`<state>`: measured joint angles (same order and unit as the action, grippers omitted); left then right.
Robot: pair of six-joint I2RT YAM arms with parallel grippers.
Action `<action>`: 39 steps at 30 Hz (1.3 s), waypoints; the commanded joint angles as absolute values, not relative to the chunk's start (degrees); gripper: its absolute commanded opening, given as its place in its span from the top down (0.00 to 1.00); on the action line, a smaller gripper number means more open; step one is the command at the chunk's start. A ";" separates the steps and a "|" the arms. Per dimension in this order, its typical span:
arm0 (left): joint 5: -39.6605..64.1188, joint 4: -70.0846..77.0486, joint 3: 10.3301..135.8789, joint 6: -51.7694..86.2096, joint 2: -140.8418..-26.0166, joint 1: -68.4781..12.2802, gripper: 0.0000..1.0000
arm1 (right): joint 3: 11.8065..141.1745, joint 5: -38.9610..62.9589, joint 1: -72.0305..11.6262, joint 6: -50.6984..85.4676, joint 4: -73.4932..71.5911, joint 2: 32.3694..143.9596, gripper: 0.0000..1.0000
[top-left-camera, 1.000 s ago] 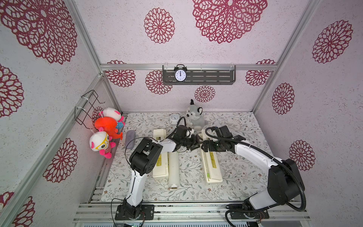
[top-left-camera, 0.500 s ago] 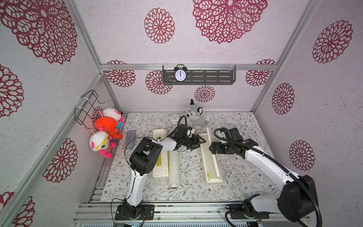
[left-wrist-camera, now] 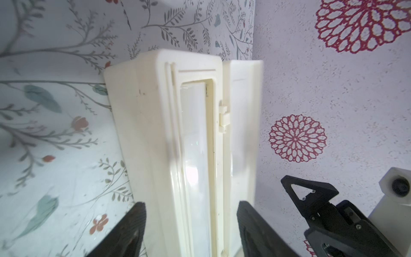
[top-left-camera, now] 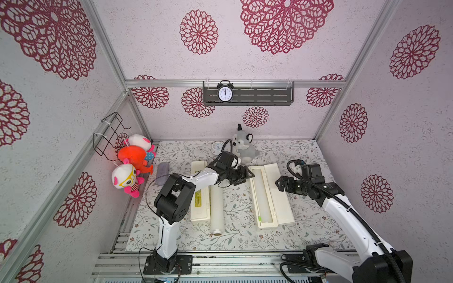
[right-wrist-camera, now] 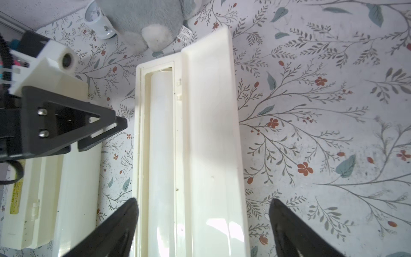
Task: Put plastic wrap rolls into dispensers
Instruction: Open the lid of the plastic wrap cutting box, then move the plastic wrap cutting box to the center of the board.
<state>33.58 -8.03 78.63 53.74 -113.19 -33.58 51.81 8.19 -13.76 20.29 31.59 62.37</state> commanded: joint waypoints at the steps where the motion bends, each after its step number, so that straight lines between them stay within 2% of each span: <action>1: 27.54 -16.22 77.82 48.59 -106.08 -32.82 0.28 | 52.55 5.26 -17.91 22.34 29.46 61.01 0.07; 9: 17.27 -27.71 69.00 42.81 -91.41 -26.18 0.27 | 54.77 2.84 -31.94 26.98 20.97 68.68 0.08; 16: 16.36 -26.86 55.12 43.67 -76.13 -10.68 0.29 | 60.97 4.17 -41.68 28.74 13.41 81.83 0.08; 21: 17.11 -25.58 48.36 44.46 -69.75 0.56 0.31 | 69.82 4.35 -46.23 28.39 12.86 93.85 0.10; 25: 17.86 -23.24 44.20 45.61 -68.04 6.64 0.32 | 74.19 7.11 -47.19 29.84 9.33 100.13 0.15; 30: 19.35 -20.13 40.40 45.94 -70.81 8.84 0.36 | 81.85 11.18 -49.47 29.81 8.68 106.65 0.17; 35: 22.02 -13.13 35.67 48.54 -75.13 8.92 0.38 | 89.20 13.20 -50.38 30.06 10.99 113.10 0.07; 39: 24.67 -8.70 32.91 50.20 -77.31 8.17 0.38 | 94.10 14.78 -50.48 30.14 12.66 117.69 0.04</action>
